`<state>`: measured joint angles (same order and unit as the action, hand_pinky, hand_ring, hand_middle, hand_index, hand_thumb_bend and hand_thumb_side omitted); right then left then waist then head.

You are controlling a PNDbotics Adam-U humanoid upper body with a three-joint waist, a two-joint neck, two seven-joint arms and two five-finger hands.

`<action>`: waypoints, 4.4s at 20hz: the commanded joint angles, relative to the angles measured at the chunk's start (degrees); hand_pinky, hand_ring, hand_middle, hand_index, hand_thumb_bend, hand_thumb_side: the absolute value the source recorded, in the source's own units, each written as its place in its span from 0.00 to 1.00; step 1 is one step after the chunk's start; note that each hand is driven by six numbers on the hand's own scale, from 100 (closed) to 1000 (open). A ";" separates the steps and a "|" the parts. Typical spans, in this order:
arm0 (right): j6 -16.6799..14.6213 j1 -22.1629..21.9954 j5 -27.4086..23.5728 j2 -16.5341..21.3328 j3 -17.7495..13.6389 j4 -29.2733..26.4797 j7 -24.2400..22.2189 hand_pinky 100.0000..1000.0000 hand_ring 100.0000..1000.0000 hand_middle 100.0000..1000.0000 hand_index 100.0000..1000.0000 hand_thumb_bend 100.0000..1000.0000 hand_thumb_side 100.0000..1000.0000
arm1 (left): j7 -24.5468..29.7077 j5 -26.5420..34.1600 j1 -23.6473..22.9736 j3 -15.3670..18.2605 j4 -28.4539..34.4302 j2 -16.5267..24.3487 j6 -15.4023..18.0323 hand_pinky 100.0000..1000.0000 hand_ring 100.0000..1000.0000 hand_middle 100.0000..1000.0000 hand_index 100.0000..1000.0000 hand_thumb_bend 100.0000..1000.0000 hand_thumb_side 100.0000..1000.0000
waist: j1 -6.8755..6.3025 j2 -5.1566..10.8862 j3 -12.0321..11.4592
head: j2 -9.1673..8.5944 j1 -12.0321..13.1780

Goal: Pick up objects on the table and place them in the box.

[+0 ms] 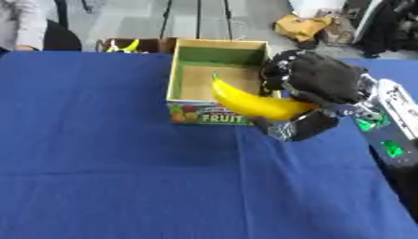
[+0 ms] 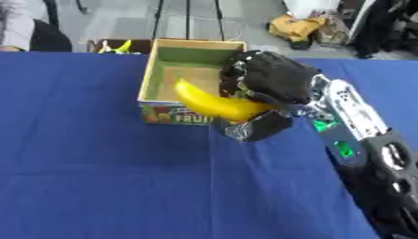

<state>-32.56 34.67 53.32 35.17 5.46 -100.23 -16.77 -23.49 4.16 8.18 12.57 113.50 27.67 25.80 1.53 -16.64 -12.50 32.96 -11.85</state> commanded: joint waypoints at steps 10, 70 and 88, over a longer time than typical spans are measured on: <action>2.96 5.59 -3.45 6.53 -2.37 3.87 1.24 0.61 0.66 0.38 0.48 0.00 0.77 | 0.08 -0.36 0.40 0.62 1.10 -0.71 -0.11 0.47 0.69 0.54 0.67 0.00 1.00 | -0.11 -0.41 -2.45 | -2.57 -3.13; -0.71 19.33 7.45 12.25 -4.55 39.23 15.61 0.61 0.63 0.33 0.45 0.00 0.79 | 0.30 -0.50 2.29 0.95 1.10 -5.86 0.36 0.47 0.69 0.53 0.66 0.00 1.00 | 0.65 -7.82 -15.62 | -10.30 -20.89; -5.62 21.35 7.15 12.85 -3.86 40.27 -0.69 0.67 0.78 0.43 0.51 0.00 0.78 | 0.34 -0.56 2.95 1.06 1.10 -5.47 0.29 0.47 0.70 0.53 0.66 0.00 1.00 | 1.59 -7.91 -15.73 | -10.23 -22.36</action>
<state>-37.99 54.59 61.30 45.70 1.82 -59.04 -16.58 -23.13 3.72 10.70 12.93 113.50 21.09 26.02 3.39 -25.72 -28.21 23.51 -33.96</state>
